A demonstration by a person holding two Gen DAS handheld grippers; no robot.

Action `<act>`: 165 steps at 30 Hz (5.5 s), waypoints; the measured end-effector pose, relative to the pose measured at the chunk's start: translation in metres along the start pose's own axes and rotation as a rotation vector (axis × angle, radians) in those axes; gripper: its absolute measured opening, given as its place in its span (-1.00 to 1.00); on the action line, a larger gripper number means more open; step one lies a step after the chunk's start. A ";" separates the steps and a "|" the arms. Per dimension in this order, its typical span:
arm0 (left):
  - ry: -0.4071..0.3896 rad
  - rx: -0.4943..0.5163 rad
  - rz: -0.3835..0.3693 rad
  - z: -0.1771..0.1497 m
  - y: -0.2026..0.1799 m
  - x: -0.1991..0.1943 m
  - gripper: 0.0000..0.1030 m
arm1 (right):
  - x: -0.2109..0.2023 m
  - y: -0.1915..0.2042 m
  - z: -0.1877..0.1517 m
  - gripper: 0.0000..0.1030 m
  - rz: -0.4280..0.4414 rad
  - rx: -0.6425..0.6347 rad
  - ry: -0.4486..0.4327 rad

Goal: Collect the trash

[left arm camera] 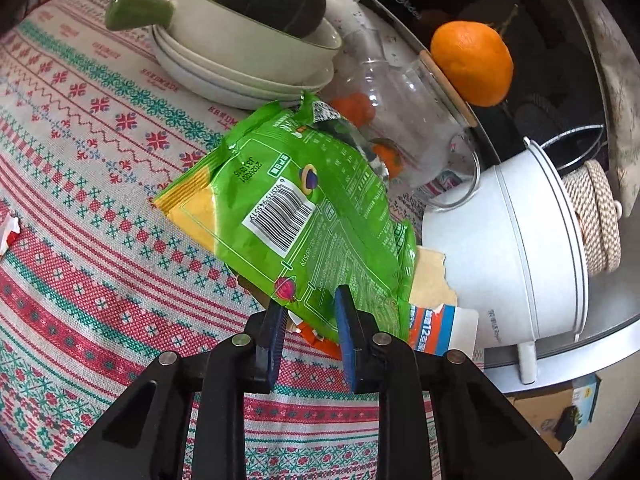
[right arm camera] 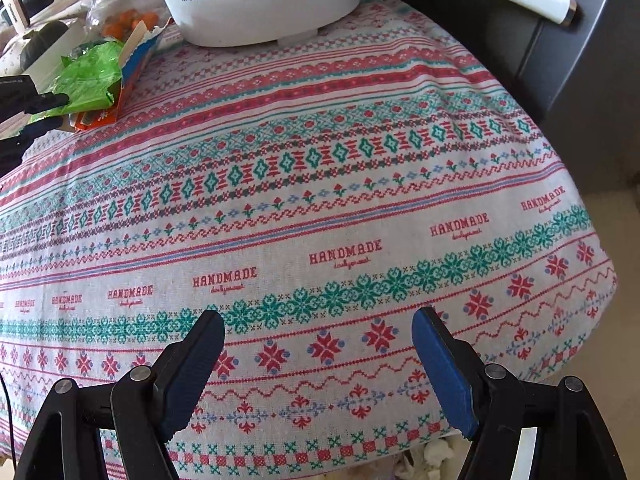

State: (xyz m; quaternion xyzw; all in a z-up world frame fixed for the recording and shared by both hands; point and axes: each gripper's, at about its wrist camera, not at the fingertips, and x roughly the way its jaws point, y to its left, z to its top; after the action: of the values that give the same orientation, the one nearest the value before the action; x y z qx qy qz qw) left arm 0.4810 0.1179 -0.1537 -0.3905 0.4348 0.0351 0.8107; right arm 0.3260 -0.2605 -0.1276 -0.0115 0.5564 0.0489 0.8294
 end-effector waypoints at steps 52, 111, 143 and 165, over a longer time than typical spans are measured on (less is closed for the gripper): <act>-0.083 0.403 0.050 -0.067 0.077 -0.226 -1.00 | 0.064 0.139 0.127 -0.85 0.200 0.096 -0.176; 0.244 1.125 -0.251 -0.422 -0.112 -0.138 -0.97 | -0.226 -0.137 -0.259 -0.94 -0.100 0.443 -0.454; 0.096 1.063 -0.007 -0.363 -0.040 -0.214 0.66 | -0.133 -0.126 -0.231 0.19 -0.026 0.501 -0.297; -0.031 1.012 0.149 -0.395 -0.029 -0.282 0.91 | -0.201 -0.042 -0.307 0.99 -0.139 0.361 -0.280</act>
State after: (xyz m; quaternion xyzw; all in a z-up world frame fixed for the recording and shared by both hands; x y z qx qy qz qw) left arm 0.0502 -0.0846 -0.0555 0.0837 0.4117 -0.1166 0.8999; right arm -0.0290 -0.3390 -0.0600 0.1056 0.4337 -0.1076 0.8884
